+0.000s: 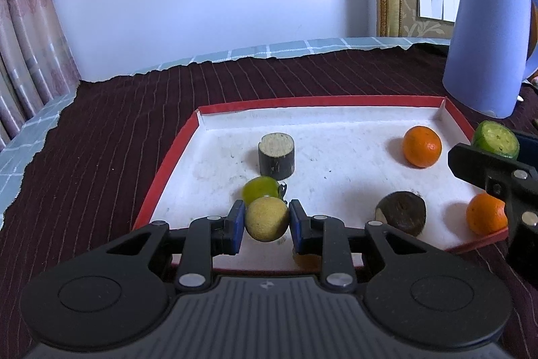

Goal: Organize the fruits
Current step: 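Carry the yellow longan and lime over the tray with both grippers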

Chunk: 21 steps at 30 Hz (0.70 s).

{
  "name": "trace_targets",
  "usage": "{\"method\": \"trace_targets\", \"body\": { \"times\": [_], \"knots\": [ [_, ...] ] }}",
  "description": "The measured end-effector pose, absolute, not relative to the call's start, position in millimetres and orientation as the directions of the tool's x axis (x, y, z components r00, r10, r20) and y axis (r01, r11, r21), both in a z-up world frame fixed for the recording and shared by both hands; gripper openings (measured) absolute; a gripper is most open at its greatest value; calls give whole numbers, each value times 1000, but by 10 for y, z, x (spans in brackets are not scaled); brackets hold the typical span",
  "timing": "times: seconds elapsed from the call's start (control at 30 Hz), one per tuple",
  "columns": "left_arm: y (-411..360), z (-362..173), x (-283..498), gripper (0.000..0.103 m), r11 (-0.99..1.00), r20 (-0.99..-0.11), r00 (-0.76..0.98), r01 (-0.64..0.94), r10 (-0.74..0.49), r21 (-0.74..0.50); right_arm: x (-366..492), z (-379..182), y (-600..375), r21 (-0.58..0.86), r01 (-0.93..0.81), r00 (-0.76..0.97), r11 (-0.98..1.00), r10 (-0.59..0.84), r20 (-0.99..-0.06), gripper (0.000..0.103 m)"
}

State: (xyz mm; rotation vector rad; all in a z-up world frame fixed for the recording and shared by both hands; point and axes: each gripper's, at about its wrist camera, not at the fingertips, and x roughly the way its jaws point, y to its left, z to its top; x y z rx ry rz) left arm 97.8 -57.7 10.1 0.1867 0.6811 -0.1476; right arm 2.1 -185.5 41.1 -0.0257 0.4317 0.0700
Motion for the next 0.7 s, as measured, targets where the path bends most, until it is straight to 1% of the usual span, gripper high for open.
{"method": "trace_targets", "body": {
  "times": [0.7],
  "knots": [
    [-623, 87, 1227, 27, 974, -644, 764, 176, -43, 145, 208, 391, -1863, -21, -64, 901, 998, 49, -432, 30]
  ]
}}
